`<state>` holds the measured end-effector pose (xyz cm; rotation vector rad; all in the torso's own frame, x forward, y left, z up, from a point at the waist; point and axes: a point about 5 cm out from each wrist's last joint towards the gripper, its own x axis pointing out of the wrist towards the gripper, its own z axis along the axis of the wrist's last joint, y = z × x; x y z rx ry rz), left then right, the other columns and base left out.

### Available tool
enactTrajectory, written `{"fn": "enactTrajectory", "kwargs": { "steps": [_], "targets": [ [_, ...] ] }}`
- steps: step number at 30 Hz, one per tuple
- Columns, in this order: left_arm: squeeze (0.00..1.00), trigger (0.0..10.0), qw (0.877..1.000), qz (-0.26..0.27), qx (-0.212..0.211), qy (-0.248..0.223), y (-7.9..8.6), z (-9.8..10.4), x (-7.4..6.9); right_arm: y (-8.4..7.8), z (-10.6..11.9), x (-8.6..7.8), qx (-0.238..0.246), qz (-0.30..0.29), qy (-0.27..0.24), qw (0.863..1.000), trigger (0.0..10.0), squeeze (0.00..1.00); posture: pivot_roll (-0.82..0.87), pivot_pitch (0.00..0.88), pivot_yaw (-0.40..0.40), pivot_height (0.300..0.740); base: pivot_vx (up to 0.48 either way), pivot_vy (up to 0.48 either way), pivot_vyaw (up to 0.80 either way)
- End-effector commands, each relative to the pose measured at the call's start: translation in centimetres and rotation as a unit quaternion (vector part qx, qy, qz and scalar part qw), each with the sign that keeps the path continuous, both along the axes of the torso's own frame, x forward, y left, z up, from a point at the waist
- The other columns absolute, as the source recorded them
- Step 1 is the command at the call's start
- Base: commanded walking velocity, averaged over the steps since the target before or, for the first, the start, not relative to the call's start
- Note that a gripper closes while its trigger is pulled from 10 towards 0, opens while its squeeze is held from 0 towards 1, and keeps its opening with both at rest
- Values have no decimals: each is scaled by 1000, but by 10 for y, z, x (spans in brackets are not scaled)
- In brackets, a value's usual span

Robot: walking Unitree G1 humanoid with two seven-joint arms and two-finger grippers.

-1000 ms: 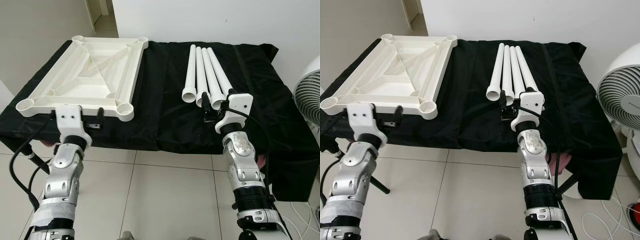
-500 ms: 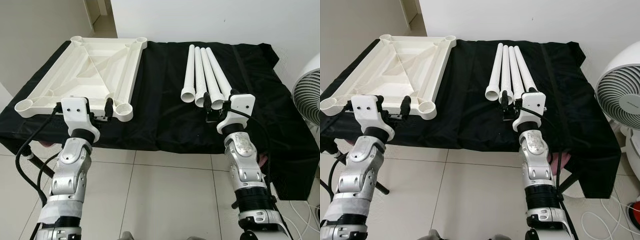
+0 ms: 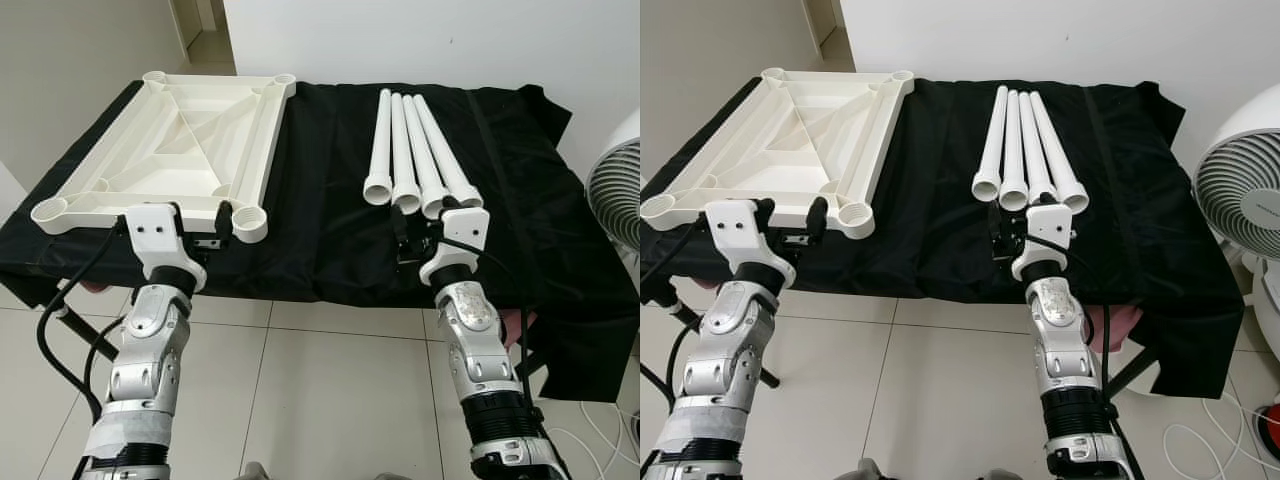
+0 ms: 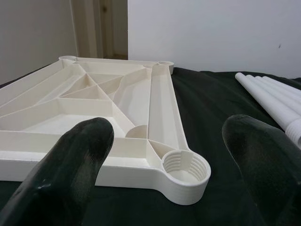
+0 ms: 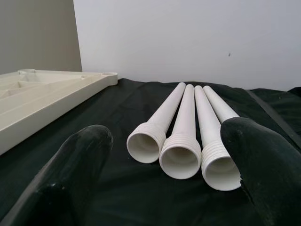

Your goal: Building children table

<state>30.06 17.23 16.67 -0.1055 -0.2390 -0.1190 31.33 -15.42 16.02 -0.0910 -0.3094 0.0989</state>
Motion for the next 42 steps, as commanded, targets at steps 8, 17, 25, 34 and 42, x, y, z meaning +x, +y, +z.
{"fn": "enactTrajectory", "kwargs": {
  "steps": [8, 17, 25, 34, 42],
  "targets": [
    [0, 10000, 1000, 1, 27, 2, -1, -6, 0, 4, 4, 3, -17, 1, -14, 1000, 10000, 0, -75, 6, 86, 740, 0, 0, 0],
    [0, 10000, 1000, -6, 25, -2, 3, -2, 4, -3, 7, 6, -21, -11, -17, 1000, 10000, 0, -72, 4, 82, 740, 0, 0, 0],
    [0, 10000, 999, -19, 23, -14, 4, 6, 9, -6, 10, 12, -22, -20, -19, 999, 10000, 0, -57, 25, 61, 740, 0, 0, 0],
    [0, 10000, 999, -16, 25, -28, 8, 15, 16, -6, 18, 21, -23, -23, -28, 999, 10000, 0, -54, 22, 59, 740, 0, 0, 0],
    [0, 10000, 999, -9, 18, -29, 11, 15, 17, -8, 20, 22, -24, -25, -32, 999, 10000, 0, -54, 22, 59, 740, 0, 0, 0]
  ]
}}
